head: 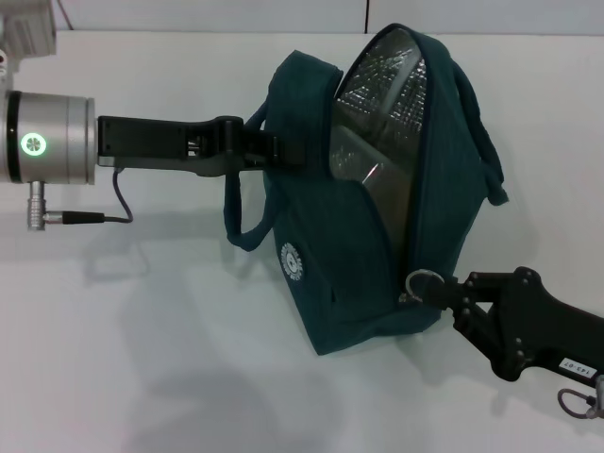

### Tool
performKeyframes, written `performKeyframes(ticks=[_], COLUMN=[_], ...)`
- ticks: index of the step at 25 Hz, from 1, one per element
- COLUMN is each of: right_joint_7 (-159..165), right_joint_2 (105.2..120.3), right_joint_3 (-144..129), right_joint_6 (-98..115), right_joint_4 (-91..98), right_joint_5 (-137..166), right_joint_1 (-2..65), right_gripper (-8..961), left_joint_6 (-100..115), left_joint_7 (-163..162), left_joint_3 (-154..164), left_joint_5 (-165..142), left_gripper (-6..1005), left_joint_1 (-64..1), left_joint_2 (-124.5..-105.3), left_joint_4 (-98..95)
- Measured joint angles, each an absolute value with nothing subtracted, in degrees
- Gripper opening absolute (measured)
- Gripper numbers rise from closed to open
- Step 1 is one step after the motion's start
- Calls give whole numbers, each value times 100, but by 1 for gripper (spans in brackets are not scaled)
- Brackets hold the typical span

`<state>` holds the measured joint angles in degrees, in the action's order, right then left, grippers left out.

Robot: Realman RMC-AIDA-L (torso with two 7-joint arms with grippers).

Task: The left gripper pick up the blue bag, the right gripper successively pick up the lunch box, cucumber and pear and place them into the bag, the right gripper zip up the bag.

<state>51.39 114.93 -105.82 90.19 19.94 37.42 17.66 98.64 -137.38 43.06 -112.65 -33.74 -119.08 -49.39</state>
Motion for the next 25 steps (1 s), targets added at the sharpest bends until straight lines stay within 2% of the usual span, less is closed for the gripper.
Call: performKeyframes(ticks=[7, 21, 25], right_joint_7=[5081, 5014, 4992], right_joint_2=[11515, 11531, 11531], right_joint_3=[-10545, -10537, -10467], right_joint_6=[9169, 9128, 9117], right_joint_4=[1998, 2023, 2050], right_joint_5=[3717, 3700, 3691], right_joint_1=[1787, 1851, 1892], right_gripper=[17, 17, 17], left_joint_6=[9852, 9878, 9959], left_joint_7=[-13635, -12309, -11838], left_joint_3=[4311, 4316, 4332], left_joint_5=[-11230, -10161, -9676], left_gripper=[119, 124, 303], left_joint_1=[-3366, -2928, -2770], left_joint_2=[-11917, -11926, -11926], left_joint_4=[-4937, -4775, -4734])
